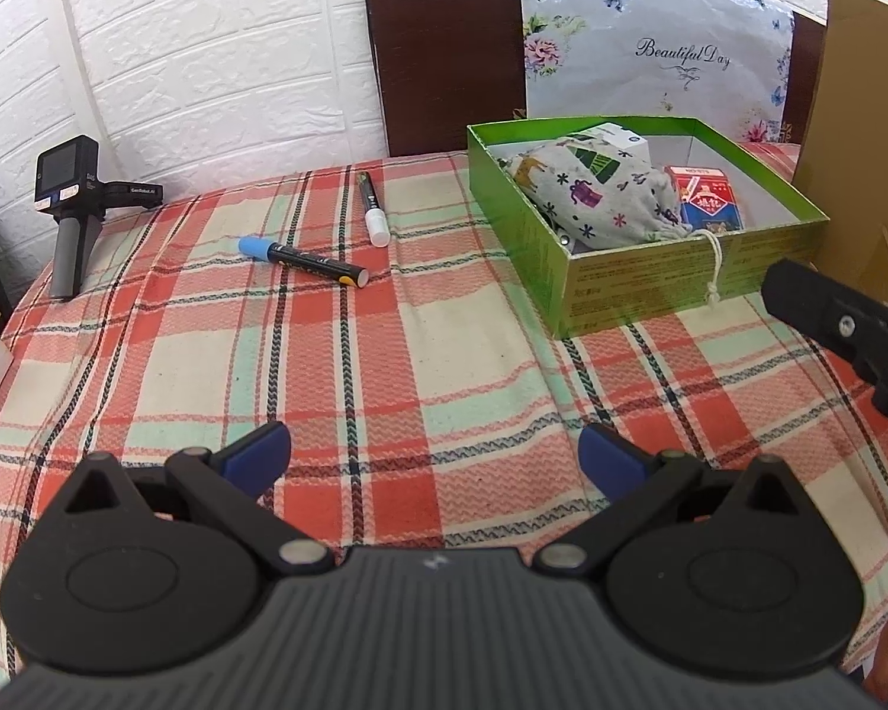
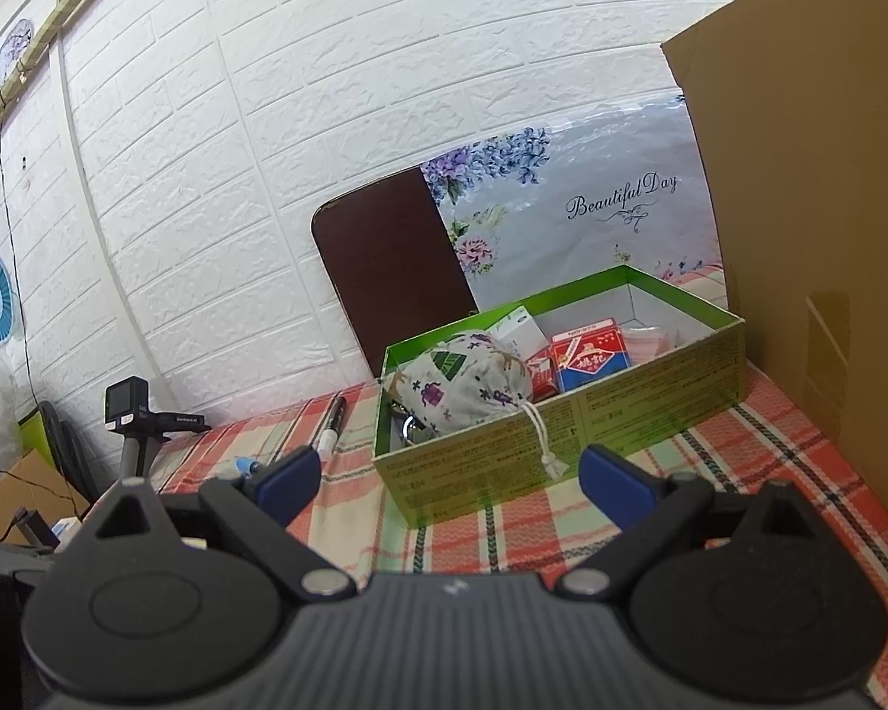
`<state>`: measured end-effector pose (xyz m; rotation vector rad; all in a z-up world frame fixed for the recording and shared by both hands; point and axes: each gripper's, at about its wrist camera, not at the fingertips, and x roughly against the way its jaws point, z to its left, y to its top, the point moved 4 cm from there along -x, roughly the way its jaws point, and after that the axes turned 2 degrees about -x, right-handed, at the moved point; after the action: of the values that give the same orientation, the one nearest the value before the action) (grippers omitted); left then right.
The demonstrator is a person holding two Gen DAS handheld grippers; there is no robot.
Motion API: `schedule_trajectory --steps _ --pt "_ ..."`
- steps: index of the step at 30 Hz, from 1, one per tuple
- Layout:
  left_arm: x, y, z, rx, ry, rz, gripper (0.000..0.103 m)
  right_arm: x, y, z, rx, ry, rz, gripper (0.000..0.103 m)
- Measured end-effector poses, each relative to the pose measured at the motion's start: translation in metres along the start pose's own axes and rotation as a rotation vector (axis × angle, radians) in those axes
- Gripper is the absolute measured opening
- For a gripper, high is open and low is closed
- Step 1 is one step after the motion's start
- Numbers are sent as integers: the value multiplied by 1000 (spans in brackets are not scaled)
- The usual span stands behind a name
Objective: Organize objects
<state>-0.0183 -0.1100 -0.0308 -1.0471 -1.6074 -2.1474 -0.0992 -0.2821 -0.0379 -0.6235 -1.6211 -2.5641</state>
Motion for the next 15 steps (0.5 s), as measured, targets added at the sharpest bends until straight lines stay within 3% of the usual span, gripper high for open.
schedule_trajectory --steps 15 --pt "-1 0 0 12 -6 4 103 1 -1 2 13 -2 -9 98"
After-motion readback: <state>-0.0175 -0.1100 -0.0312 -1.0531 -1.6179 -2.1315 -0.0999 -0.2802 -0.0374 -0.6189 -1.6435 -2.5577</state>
